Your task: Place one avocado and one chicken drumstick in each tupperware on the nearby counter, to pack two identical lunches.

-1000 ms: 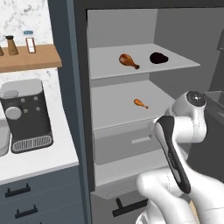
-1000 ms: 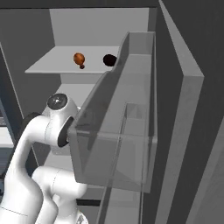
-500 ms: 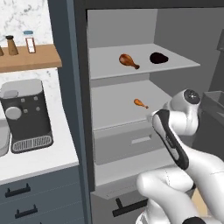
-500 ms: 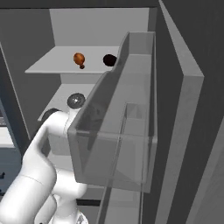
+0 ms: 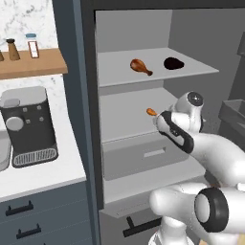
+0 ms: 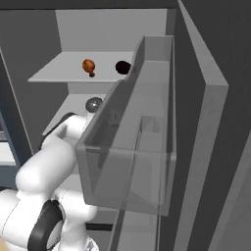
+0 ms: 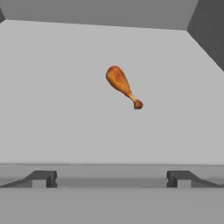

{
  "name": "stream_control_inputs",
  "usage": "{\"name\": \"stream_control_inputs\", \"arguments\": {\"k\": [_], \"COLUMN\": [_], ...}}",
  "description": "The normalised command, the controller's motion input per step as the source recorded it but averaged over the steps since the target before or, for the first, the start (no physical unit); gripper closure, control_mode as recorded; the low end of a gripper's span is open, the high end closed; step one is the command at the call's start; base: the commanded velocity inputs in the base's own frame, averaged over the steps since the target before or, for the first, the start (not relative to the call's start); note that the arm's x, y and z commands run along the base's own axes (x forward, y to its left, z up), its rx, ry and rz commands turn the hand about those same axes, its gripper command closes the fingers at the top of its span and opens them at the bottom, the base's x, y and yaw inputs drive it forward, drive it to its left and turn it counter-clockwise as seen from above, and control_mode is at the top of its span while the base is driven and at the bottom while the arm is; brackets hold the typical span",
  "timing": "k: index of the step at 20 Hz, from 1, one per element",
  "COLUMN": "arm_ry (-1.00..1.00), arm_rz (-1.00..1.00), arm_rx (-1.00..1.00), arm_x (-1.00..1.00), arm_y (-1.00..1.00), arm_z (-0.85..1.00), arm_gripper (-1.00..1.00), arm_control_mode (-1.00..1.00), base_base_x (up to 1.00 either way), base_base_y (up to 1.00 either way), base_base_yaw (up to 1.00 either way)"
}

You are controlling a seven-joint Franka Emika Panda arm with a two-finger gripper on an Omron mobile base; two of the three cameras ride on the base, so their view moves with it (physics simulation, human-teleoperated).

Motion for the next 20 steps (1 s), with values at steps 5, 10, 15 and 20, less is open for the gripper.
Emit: {"name": "stream_control_inputs", "arguments": {"k": [5, 10, 15, 20], "arm_ry": [0.0, 0.0, 0.0, 0.0], "arm_rz": [0.02, 0.03, 0.04, 0.05], "arm_rx": [0.0, 0.0, 0.0, 0.0], "arm_x": [0.62, 0.51, 0.46, 0.43], "arm_y": [0.0, -0.02, -0.12, -0.13], "arm_z": [-0.13, -0.17, -0.13, -0.13], "arm_gripper": [-1.0, -1.0, -1.0, -1.0], "arm_control_mode": [-1.0, -1.0, -1.0, -1.0], "base_base_x": [0.0, 0.0, 0.0, 0.0], "base_base_y": [0.0, 0.0, 0.0, 0.0], "base_base_yaw": [0.0, 0.0, 0.0, 0.0]}}
